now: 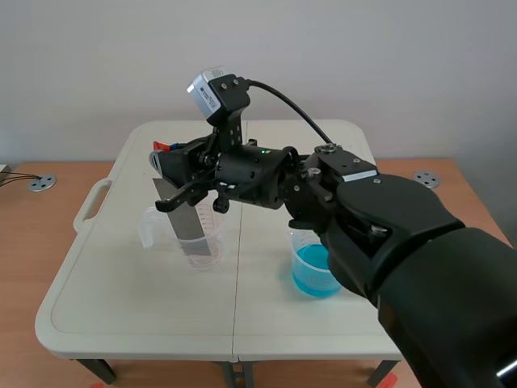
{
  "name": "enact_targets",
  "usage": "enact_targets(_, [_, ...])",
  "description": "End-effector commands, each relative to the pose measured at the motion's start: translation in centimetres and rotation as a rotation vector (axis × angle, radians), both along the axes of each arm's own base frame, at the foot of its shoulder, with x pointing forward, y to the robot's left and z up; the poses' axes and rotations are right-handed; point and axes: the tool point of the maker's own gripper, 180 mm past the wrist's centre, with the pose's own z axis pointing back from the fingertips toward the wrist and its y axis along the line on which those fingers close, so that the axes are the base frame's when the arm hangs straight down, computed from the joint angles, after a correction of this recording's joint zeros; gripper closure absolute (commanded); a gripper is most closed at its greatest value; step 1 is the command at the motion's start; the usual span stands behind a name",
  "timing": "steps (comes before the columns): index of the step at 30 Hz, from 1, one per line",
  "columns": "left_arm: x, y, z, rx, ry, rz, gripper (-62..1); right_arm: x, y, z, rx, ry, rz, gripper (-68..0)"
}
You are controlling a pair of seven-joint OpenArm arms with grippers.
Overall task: Hold the metal plate by the orange handle, dip it into the blue solution, take it out and point at it, then put the plate back in the beaker on the left.
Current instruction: 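Lift the metal plate out of the left beaker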
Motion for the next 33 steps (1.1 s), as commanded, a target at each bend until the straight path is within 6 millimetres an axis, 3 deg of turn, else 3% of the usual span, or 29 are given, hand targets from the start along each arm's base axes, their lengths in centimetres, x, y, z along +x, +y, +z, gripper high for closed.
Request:
enact_targets(1, [0.2,-0.5,0.5,-0.022,-0.016,0.0,-2.3,0.8,-0.6,2.9,0.043,-0.077,-0.008,-1.3])
enact_targets(14, [0.2,-0.5,0.5,-0.023,-0.016,0.0,-2.3,-0.9,-2.6,8.7,0.067,-0.265,-0.02,-1.3])
enact_targets(33, [0.3,-0.5,0.6,-0.026,-0.023,-0.002,-2.3,-2.0,-5.2,14.9,0.006,-0.427,-0.099,-1.3])
